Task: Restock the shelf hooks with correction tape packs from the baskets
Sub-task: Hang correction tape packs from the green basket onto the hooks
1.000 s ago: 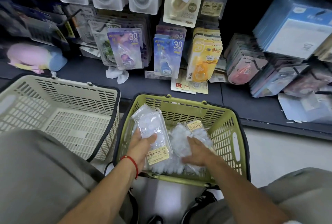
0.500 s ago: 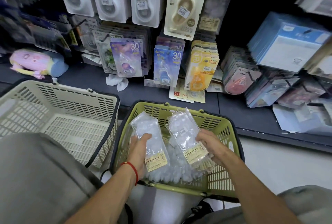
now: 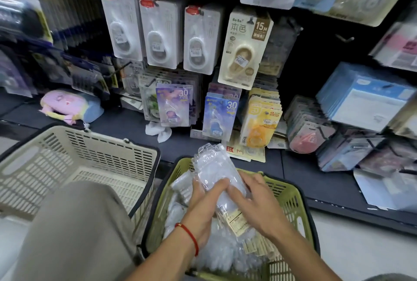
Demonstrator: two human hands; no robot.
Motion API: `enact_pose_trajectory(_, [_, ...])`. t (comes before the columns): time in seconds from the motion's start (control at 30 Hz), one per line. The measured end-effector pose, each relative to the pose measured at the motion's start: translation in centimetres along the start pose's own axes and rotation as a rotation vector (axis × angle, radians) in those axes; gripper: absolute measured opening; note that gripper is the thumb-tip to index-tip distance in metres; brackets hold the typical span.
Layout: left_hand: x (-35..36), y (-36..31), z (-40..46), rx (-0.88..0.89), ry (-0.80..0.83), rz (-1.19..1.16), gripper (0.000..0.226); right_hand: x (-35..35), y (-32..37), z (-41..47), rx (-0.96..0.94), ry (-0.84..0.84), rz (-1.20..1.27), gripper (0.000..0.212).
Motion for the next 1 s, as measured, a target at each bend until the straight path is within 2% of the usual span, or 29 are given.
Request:
enact_pose_trajectory(0.07, [1.2,-2.6,0.1,0.086,0.047,-0.019,0.071,-2.1,1.5,0.8,-0.044,-0.099,0.017,0.05])
enact_pose_trajectory(0.17, [3.1,-6.9,0.7,0.211,0.097,-0.041,0.073,-6.1,3.4,2.7,-0.041,-0.27,0.081,0.03])
enact_pose_trajectory(0.27, [5.0,-11.0,1.3,0.331,0.128,0.078,0.07,-9.6,5.4,4.5,-0.085,-0.312,0.155,0.027])
enact_pose_trajectory(0.37, [6.8,-15.4,2.4,0.441,0.152,0.206,0.066,-12.6,7.6,6.4,-0.161,-0.34,0.129,0.027])
enact_pose_trajectory(0.43, [7.6,-18.6,3.1,0.524,0.101,0.281,0.072,-14.6,8.9,7.7,-0.202,-0.414,0.107,0.029])
enact_pose_trajectory(0.5, [8.1,-21.5,3.5,0.615,0.031,0.366,0.083,-16.7,9.5,8.7,-0.217,-0.524,0.124,0.04])
enact_pose_trajectory(0.57, [7.9,-23.5,4.0,0.691,-0.029,0.435,0.096,-18.4,9.4,9.4,-0.221,-0.605,0.284,0.043])
enact_pose_trajectory(0.6, [7.6,-23.9,4.2,0.709,-0.056,0.433,0.096,-19.1,9.1,9.7,-0.226,-0.625,0.381,0.041])
enact_pose_trajectory(0.67, [6.6,-23.7,4.4,0.728,-0.094,0.358,0.081,-19.9,8.7,10.0,-0.222,-0.655,0.476,0.034])
enact_pose_trajectory(0.73, [5.8,-22.5,4.6,0.71,-0.089,0.28,0.066,-19.9,8.5,10.2,-0.21,-0.648,0.489,0.027])
enact_pose_trajectory(0.8, [5.5,-21.6,4.8,0.685,-0.09,0.248,0.062,-19.8,8.6,10.4,-0.194,-0.646,0.487,0.024])
enact_pose_trajectory(0.93, [5.3,-21.4,5.0,0.691,-0.097,0.252,0.059,-19.3,9.3,10.8,-0.207,-0.606,0.507,0.039])
enact_pose_trajectory(1.0, [5.0,-21.3,5.2,0.688,-0.101,0.244,0.059,-19.0,9.6,10.6,-0.222,-0.595,0.53,0.037])
Point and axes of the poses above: each hand's wrist, its own z-axis towards the middle knuckle, its own x-axis out of the palm, y = z × x, the point moved 6 cm from there along z, towards the middle knuckle, and after that the axes turned 4 degrees about z, right-handed, at the moved point
